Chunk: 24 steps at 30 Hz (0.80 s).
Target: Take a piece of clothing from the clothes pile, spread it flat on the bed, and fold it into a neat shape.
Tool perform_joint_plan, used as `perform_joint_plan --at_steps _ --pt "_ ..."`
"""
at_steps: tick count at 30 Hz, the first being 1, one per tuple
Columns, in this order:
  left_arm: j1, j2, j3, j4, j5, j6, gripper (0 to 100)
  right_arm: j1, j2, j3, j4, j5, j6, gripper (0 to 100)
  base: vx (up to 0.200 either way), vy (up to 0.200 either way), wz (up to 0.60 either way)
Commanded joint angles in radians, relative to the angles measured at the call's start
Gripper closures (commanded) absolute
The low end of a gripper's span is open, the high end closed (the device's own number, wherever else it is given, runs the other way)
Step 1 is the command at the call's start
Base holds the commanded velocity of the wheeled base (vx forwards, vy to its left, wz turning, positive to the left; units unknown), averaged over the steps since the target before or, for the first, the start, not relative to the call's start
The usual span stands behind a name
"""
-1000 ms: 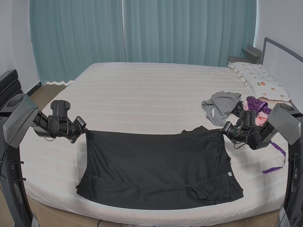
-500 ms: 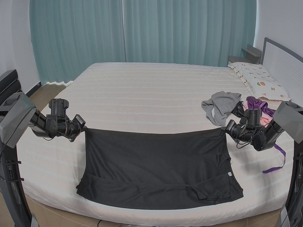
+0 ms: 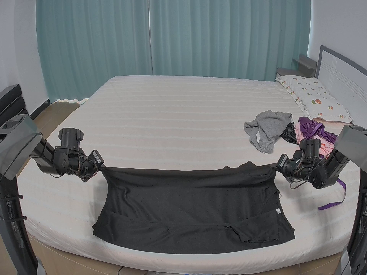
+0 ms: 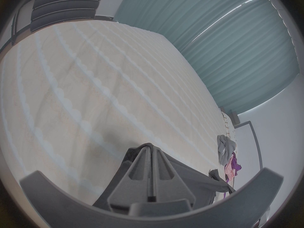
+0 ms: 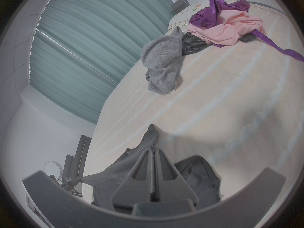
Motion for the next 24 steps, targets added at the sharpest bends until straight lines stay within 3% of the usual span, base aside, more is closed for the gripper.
perform_joint_plan --at_steps 1,8,11,15,24 --pt "0.0 -0.06 0.066 0.0 -0.001 0.004 100 -0.019 -0.063 0.081 0.0 0.021 -0.006 100 0.0 0.0 0.0" --pt "0.0 -0.098 0.145 0.0 -0.001 0.041 100 -0.011 -0.114 0.196 -0.002 0.047 -0.031 100 0.0 0.0 0.0" --pt "0.0 -0.104 0.215 0.0 -0.001 0.105 100 -0.01 -0.109 0.253 -0.003 0.047 -0.094 100 0.0 0.0 0.0" --pt "0.0 -0.101 0.281 -0.002 -0.001 0.147 100 -0.01 -0.108 0.3 -0.003 0.047 -0.115 100 0.0 0.0 0.0" --pt "0.001 -0.113 0.332 -0.002 -0.003 0.154 100 -0.019 -0.111 0.379 -0.005 0.05 -0.194 100 0.0 0.0 0.0"
